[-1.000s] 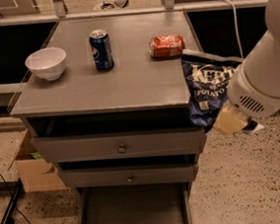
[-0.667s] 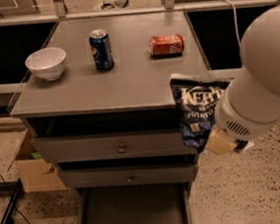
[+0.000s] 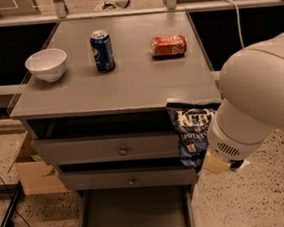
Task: Place blue chip bag into bottom drawer
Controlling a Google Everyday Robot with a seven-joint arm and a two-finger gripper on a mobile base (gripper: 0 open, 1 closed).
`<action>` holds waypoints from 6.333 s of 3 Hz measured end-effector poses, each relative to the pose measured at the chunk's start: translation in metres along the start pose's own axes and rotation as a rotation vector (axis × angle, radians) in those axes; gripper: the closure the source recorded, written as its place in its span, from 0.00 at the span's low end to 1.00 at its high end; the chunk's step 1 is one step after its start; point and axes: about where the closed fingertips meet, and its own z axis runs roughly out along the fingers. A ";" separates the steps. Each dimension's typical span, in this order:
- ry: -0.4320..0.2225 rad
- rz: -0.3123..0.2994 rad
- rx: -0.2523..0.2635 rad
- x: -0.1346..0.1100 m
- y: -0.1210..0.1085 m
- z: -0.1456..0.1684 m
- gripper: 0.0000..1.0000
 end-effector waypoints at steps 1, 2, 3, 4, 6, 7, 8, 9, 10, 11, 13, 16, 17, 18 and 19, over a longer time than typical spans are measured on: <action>-0.007 -0.004 -0.041 -0.001 0.030 0.013 1.00; 0.004 -0.021 -0.098 -0.006 0.065 0.043 1.00; 0.063 -0.064 -0.152 -0.021 0.097 0.102 1.00; 0.063 -0.064 -0.152 -0.021 0.097 0.102 1.00; 0.140 -0.023 -0.213 -0.015 0.113 0.183 1.00; 0.187 0.005 -0.241 -0.006 0.116 0.221 1.00; 0.192 0.009 -0.247 -0.006 0.117 0.225 1.00; 0.215 0.023 -0.283 -0.007 0.126 0.256 1.00; 0.253 0.040 -0.324 -0.009 0.134 0.297 1.00; 0.330 0.037 -0.389 -0.002 0.154 0.346 1.00; 0.313 0.114 -0.383 -0.003 0.153 0.368 1.00; 0.274 0.257 -0.381 -0.007 0.147 0.420 1.00; 0.259 0.251 -0.387 -0.011 0.153 0.442 1.00; 0.232 0.222 -0.408 -0.016 0.163 0.457 1.00; 0.210 0.181 -0.436 -0.022 0.177 0.464 1.00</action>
Offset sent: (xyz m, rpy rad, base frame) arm -0.0637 0.0791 -0.1017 0.0654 0.1468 0.0703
